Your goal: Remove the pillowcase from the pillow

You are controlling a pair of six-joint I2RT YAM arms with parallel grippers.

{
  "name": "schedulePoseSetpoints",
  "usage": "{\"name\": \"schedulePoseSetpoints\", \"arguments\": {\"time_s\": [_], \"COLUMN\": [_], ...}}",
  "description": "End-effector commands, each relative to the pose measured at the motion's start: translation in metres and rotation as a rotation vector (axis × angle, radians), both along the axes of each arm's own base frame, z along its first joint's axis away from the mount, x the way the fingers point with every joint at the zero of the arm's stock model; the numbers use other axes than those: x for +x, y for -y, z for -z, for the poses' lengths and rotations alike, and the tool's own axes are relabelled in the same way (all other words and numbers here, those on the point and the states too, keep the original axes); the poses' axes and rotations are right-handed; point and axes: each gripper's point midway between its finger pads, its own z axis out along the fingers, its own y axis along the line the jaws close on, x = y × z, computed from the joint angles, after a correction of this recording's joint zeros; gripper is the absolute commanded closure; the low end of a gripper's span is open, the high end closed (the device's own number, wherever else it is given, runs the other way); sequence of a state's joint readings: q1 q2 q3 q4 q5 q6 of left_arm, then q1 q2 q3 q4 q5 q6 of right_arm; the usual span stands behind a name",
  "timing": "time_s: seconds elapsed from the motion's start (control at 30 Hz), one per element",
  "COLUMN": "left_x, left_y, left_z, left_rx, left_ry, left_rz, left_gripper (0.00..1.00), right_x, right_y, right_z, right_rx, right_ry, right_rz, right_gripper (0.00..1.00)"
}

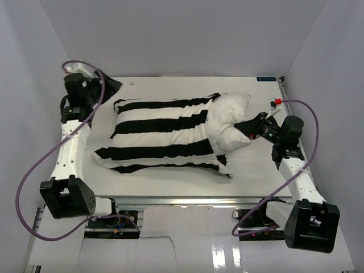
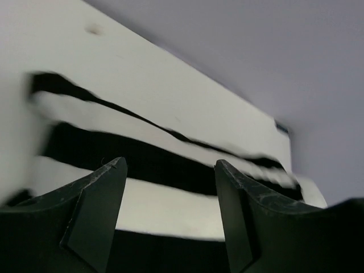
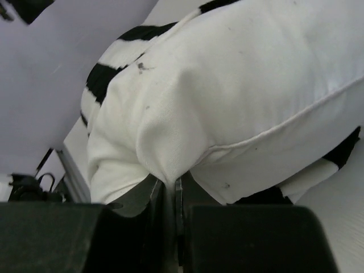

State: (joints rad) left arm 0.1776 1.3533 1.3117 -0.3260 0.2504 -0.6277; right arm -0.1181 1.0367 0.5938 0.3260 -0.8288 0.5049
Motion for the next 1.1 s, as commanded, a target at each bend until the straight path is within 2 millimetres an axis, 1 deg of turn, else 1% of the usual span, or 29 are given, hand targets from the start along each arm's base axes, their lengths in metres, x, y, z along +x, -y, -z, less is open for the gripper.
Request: {"name": "schedulePoseSetpoints", "arguments": {"time_s": [0.0,0.03,0.07,0.1,0.13,0.17,0.2,0.23,0.27,0.3,0.33,0.37,0.4,0.43,0.53,0.57,0.6,0.63,0.67,0.7,0.73,0.77,0.83,0.87,0.9,0.93,0.97,1.03,1.07], "left_x": [-0.008,-0.014,-0.013,-0.015,-0.016,-0.016,-0.016,-0.012,-0.009,-0.011,-0.008,-0.007,-0.005,0.001,0.001,0.002,0.002,-0.001,0.0,-0.001,-0.002,0.001,0.009,0.018,0.022,0.027,0.037,0.046,0.057], "left_y": [0.086,0.131,0.147,0.179,0.197,0.21,0.224,0.244,0.253,0.268,0.279,0.286,0.296,0.301,0.316,0.321,0.328,0.335,0.339,0.345,0.348,0.347,0.338,0.326,0.317,0.309,0.292,0.269,0.243], "left_z": [-0.01,-0.015,-0.013,0.0,0.005,0.002,0.009,0.032,0.029,0.036,0.055,0.061,0.059,0.073,0.09,0.101,0.099,0.101,0.109,0.107,0.109,0.112,0.116,0.117,0.117,0.117,0.117,0.113,0.112], "left_rx": [0.09,0.104,0.114,0.119,0.125,0.131,0.165,0.212,0.242,0.266,0.266,0.267,0.27,0.286,0.291,0.286,0.277,0.263,0.26,0.261,0.257,0.263,0.292,0.329,0.344,0.351,0.355,0.351,0.349], "left_ry": [0.042,0.059,0.058,0.035,0.031,0.036,0.025,-0.032,-0.037,-0.049,-0.096,-0.111,-0.105,-0.141,-0.182,-0.201,-0.195,-0.2,-0.214,-0.204,-0.207,-0.219,-0.239,-0.248,-0.272,-0.284,-0.298,-0.311,-0.321], "left_rz": [0.32,0.426,0.464,0.556,0.613,0.656,0.696,0.711,0.718,0.751,0.778,0.79,0.801,0.798,0.829,0.846,0.864,0.885,0.898,0.914,0.922,0.902,0.837,0.764,0.724,0.684,0.616,0.531,0.433], "left_gripper": [0.24,0.23,0.21,0.19,0.16,0.13,0.1,0.09,0.09,0.09,0.09,0.09,0.09,0.09,0.1,0.1,0.11,0.12,0.16,0.21,0.31,0.58,0.79,0.89,1.0,1.0,1.0,1.0,1.0], "right_x": [-0.024,-0.03,-0.036,-0.04,-0.044,-0.047,-0.048,-0.051,-0.051,-0.052,-0.055,-0.056,-0.058,-0.059,-0.059,-0.059,-0.058,-0.058,-0.057,-0.055,-0.053,-0.051,-0.042,-0.039,-0.032,-0.029,-0.025,-0.025,-0.026], "right_y": [-0.044,-0.047,-0.054,-0.058,-0.06,-0.061,-0.062,-0.064,-0.065,-0.066,-0.068,-0.068,-0.069,-0.069,-0.068,-0.069,-0.069,-0.069,-0.068,-0.068,-0.067,-0.066,-0.061,-0.059,-0.052,-0.048,-0.041,-0.036,-0.033], "right_z": [-0.043,-0.036,-0.033,-0.03,-0.027,-0.02,-0.017,-0.013,-0.011,-0.01,-0.011,-0.011,-0.009,-0.007,-0.005,-0.004,-0.003,-0.002,-0.001,0.0,0.001,0.004,0.003,0.005,0.006,0.007,0.006,0.006,-0.001], "right_rx": [-0.036,-0.039,-0.039,-0.042,-0.05,-0.066,-0.074,-0.076,-0.083,-0.084,-0.085,-0.088,-0.092,-0.097,-0.11,-0.111,-0.112,-0.113,-0.114,-0.117,-0.121,-0.126,-0.149,-0.155,-0.171,-0.181,-0.194,-0.2,-0.197], "right_ry": [0.263,0.263,0.267,0.273,0.284,0.293,0.296,0.276,0.276,0.274,0.279,0.284,0.287,0.283,0.287,0.287,0.283,0.281,0.28,0.274,0.271,0.251,0.246,0.233,0.221,0.213,0.212,0.216,0.23], "right_rz": [-0.254,-0.278,-0.308,-0.326,-0.342,-0.355,-0.362,-0.373,-0.374,-0.376,-0.383,-0.382,-0.381,-0.373,-0.364,-0.365,-0.361,-0.357,-0.353,-0.344,-0.333,-0.321,-0.268,-0.242,-0.175,-0.136,-0.081,-0.043,-0.016], "right_gripper": [0.92,0.92,0.92,0.92,0.92,0.92,0.92,0.92,0.92,0.92,0.92,0.92,0.92,0.92,0.92,0.92,0.92,0.92,0.92,0.92,0.92,0.92,0.92,0.92,0.92,0.92,0.92,0.92,0.92]}}
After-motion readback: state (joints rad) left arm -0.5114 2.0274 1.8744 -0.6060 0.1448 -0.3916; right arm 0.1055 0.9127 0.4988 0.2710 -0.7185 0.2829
